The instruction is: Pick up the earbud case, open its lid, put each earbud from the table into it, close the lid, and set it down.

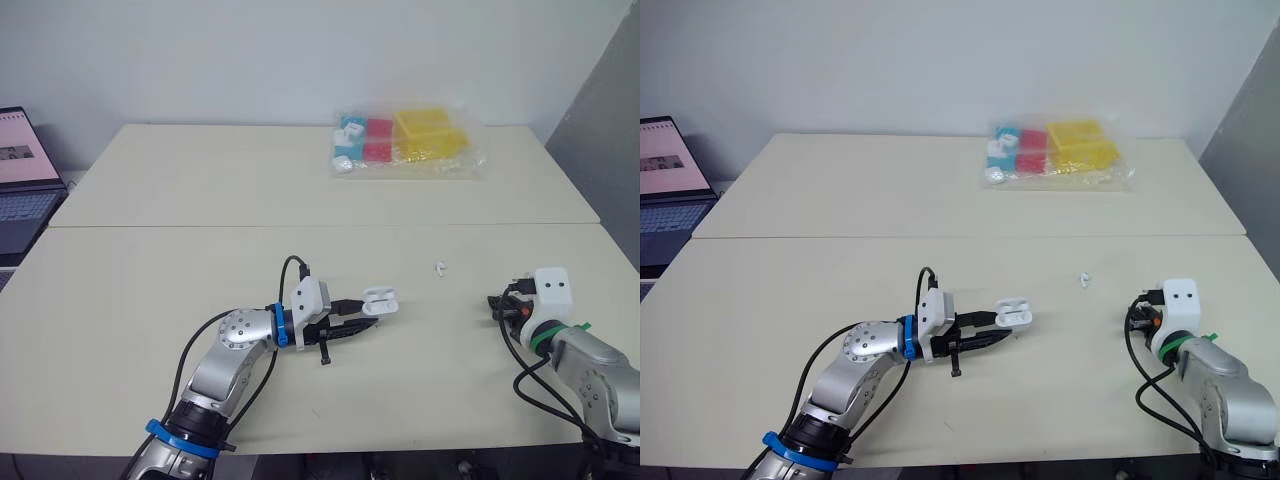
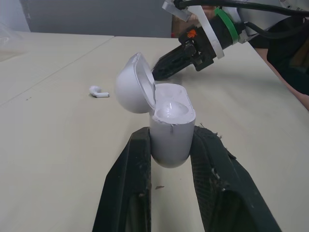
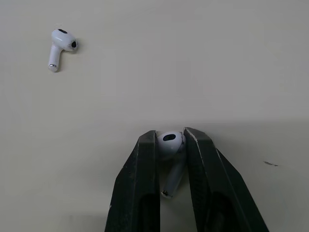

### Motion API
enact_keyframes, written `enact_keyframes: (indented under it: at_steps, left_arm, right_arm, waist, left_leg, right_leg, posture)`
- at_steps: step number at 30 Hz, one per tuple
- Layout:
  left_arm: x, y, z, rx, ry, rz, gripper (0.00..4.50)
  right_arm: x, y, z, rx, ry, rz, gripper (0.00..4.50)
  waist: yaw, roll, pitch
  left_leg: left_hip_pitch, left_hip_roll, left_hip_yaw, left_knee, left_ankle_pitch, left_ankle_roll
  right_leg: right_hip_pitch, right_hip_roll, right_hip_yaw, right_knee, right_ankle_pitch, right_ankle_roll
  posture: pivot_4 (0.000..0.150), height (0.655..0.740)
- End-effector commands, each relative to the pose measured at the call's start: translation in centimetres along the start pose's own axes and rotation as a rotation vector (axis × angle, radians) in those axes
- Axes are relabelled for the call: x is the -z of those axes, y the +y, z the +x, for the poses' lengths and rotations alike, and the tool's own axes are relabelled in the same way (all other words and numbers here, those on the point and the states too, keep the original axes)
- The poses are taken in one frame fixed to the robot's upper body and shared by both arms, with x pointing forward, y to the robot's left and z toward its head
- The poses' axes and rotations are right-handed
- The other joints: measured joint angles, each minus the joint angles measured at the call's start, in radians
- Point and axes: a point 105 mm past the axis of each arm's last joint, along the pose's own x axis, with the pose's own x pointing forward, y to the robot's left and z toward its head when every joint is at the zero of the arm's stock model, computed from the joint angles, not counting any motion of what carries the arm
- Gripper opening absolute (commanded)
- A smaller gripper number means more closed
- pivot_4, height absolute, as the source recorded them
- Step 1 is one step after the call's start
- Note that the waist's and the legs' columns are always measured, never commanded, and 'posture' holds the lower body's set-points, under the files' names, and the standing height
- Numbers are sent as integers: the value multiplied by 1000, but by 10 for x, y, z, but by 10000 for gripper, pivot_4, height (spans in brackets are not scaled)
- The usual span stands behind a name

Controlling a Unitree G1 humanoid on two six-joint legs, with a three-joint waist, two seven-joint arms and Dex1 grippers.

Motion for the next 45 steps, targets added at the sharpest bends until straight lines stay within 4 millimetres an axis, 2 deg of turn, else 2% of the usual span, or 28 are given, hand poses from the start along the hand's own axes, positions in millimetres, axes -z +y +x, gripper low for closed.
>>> enact_keyframes:
  at_steps: [1, 5, 7, 10, 14, 22, 28, 31, 37, 40, 45]
  left_arm:
    - [-8, -1, -1, 15, -17, 42, 7741]
    - [-8, 1, -3, 10, -7, 48, 7741]
    - [-9, 3, -5, 5, -3, 52, 7741]
    - [-9, 5, -7, -5, 3, 60, 7741]
    - [-10, 5, -10, -24, 9, 69, 7741]
    - [-12, 1, -12, -37, 13, 68, 7741]
    - [-13, -3, -12, -35, 17, 68, 7741]
    - [-14, -4, -11, -35, 20, 69, 7741]
    - [-15, -4, -10, -32, 24, 68, 7742]
    - [-15, -5, -9, -29, 24, 65, 7741]
    - [-18, -4, -7, -31, 21, 64, 7741]
  right_arm:
    - [-5, 19, -11, -197, 37, -124, 4062]
    - [-6, 55, -30, -539, 87, -494, 4062]
    - [0, 59, -37, -659, 127, -662, 4062]
    - [6, 54, -40, -772, 164, -866, 4062]
    - [4, 30, -37, -870, 332, -1086, 4062]
    - [-6, 1, -27, -861, 446, -1239, 4062]
    - [-6, 2, -24, -883, 459, -1192, 4062]
    - [-6, 4, -21, -877, 461, -1140, 14552]
    - [-8, 6, -18, -850, 421, -1191, 35484]
    - [-10, 6, -20, -850, 408, -1195, 35950]
    - [-33, 11, -43, -824, 359, -1092, 35950]
  waist:
    - [1, 0, 0]
    - [-2, 0, 0]
    - [-5, 0, 0]
    - [-5, -1, 1]
    - [-14, -1, 1]
    - [-15, -1, 1]
    - [-15, -1, 1]
    - [-14, -1, 1]
    - [-14, -1, 1]
    - [-13, -1, 1]
    - [-12, -1, 1]
  left_leg:
    - [0, 0, 0, 0, 0, 0]
    - [0, 0, 0, 0, 0, 0]
    - [0, 0, 0, 0, 0, 0]
    - [0, 0, -1, 0, 0, 0]
    - [0, 0, 1, 1, 0, 0]
    - [0, 0, 0, 0, 0, 0]
    - [1, 0, 1, 1, 0, 0]
    - [1, 0, 1, 1, 0, 0]
    - [1, 0, 0, 0, 0, 0]
    - [1, 0, 0, 0, 0, 0]
    - [1, 0, 0, 0, 0, 0]
  right_leg:
    - [0, 0, 0, 0, 0, 0]
    - [0, 0, 0, -1, 0, 0]
    - [0, 1, 0, -1, 0, 0]
    - [0, 1, -1, -1, 0, 0]
    - [0, 0, 0, -1, 0, 0]
    - [0, 0, 0, -1, 0, 0]
    - [0, -1, 0, -1, 0, 0]
    - [0, -1, 0, 0, 0, 0]
    - [0, -1, -1, 0, 0, 0]
    - [0, -1, 0, 0, 0, 0]
    - [0, -1, 0, 0, 0, 0]
  posture:
    - [1500, 7400]
    - [1500, 7400]
    - [1500, 7400]
    - [1500, 7400]
    - [1500, 7400]
    - [1500, 7400]
    - [1500, 7400]
    - [1500, 7400]
    - [1500, 7400]
    - [1500, 7400]
    - [1500, 7400]
